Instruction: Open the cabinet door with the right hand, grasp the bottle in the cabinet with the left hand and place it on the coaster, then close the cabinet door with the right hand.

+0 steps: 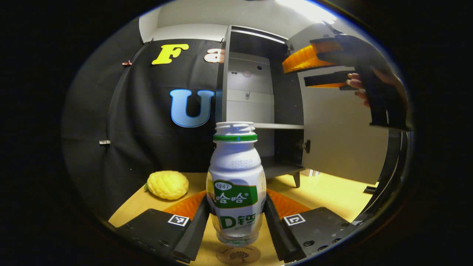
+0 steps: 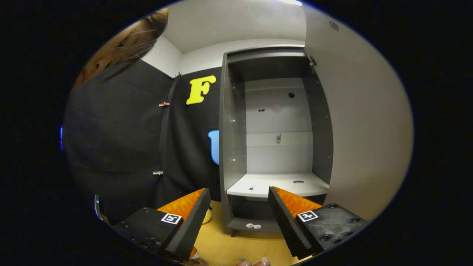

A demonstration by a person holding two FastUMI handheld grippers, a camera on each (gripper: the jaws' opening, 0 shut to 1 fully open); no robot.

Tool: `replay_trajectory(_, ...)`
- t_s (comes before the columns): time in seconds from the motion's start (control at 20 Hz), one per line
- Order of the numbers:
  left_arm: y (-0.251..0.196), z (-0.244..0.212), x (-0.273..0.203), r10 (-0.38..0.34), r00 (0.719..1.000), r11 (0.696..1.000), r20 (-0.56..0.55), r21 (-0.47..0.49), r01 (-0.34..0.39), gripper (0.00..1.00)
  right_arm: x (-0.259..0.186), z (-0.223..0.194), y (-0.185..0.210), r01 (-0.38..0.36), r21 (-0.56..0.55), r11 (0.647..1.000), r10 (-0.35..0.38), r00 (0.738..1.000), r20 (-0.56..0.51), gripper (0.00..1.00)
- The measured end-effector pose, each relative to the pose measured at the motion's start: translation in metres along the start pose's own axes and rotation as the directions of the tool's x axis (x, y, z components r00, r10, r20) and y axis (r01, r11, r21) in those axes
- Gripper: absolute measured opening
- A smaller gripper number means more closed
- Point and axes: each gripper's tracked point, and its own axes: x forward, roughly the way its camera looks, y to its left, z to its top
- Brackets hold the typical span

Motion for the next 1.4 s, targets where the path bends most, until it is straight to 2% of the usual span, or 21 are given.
replay_trajectory(0.1,0.0,-0.024,-0.001,0.003,1.0,1.0,-0.014,-0.012,-0.003,0.78,0.005,-0.023,0.004,-0.013,0.008,1.0,0.013,0.999,-0.053,1.0)
replay_trajectory(0.3,0.001,-0.059,-0.003,0.016,0.999,1.0,-0.04,-0.026,-0.017,0.78,0.009,-0.061,0.019,-0.035,0.052,0.998,0.042,0.99,-0.133,0.98)
replay_trajectory(0.55,0.002,-0.077,-0.006,0.015,0.999,1.0,-0.03,-0.017,-0.015,0.78,0.012,-0.075,0.029,-0.063,0.033,0.997,0.068,0.984,-0.167,0.98)
replay_trajectory(0.85,0.0,-0.087,-0.003,0.013,1.0,0.999,-0.018,-0.033,-0.014,0.79,0.012,-0.092,0.035,-0.071,0.072,0.995,0.085,0.975,-0.207,0.98)
replay_trajectory(1.05,-0.006,-0.09,-0.001,-0.008,1.0,1.0,-0.002,-0.016,0.008,0.82,0.012,-0.09,0.048,-0.103,0.113,0.988,0.125,0.97,-0.21,0.98)
replay_trajectory(1.25,-0.01,-0.087,-0.002,-0.017,1.0,1.0,-0.021,-0.014,0.017,0.95,0.01,-0.088,0.046,-0.105,0.076,0.992,0.119,0.97,-0.212,0.98)
replay_trajectory(1.4,-0.007,-0.061,-0.007,-0.007,1.0,1.0,0.017,-0.001,0.007,0.95,0.005,-0.084,0.043,-0.097,0.072,0.993,0.111,0.969,-0.219,0.98)
